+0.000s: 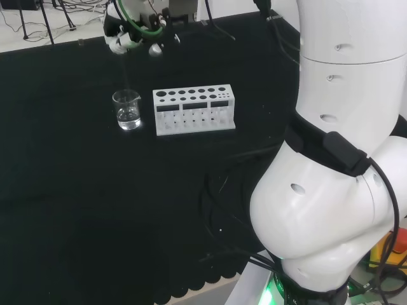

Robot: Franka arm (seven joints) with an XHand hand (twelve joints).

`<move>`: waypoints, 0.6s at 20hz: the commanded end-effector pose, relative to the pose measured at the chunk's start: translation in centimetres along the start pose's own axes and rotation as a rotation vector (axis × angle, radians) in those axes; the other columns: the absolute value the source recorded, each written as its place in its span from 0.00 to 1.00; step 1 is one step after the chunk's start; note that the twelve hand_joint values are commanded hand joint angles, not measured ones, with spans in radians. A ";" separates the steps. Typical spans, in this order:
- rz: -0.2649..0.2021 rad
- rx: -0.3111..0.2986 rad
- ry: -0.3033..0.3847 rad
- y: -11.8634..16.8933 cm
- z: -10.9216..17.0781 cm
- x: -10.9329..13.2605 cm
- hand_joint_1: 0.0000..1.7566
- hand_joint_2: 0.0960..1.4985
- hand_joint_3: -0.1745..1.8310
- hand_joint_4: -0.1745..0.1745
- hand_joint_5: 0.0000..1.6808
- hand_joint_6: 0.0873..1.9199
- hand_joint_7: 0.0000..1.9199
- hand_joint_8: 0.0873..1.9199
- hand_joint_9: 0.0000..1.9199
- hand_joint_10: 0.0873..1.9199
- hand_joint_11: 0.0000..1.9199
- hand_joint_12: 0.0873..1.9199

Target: Stir in the beaker to the left of the white test tube rack with the glass rod.

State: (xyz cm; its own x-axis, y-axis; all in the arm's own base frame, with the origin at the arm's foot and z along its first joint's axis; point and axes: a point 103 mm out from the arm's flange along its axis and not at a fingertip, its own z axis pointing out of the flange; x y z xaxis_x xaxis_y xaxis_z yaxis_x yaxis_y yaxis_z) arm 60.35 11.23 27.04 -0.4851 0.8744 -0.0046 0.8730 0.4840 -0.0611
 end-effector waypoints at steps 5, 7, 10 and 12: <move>0.004 0.032 -0.003 -1.9 0.2 1.3 0.74 0.70 0.09 0.00 0.61 0.30 0.57 0.57 0.81 0.43 0.82 0.37; -0.017 0.032 -0.003 -1.4 0.2 2.5 0.74 0.70 0.09 0.00 0.61 0.30 0.57 0.57 0.81 0.43 0.82 0.37; -0.040 0.026 -0.006 -1.4 0.5 3.2 0.74 0.70 0.09 0.00 0.61 0.30 0.57 0.57 0.81 0.43 0.82 0.37; -0.059 0.028 -0.014 -0.6 0.4 4.1 0.74 0.70 0.09 0.00 0.61 0.30 0.57 0.57 0.81 0.43 0.82 0.37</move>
State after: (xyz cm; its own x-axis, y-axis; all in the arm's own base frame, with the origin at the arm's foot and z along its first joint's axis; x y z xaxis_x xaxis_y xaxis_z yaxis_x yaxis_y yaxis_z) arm 57.83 12.98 26.88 -0.5077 0.8615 -0.0071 0.8584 0.5051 -0.0899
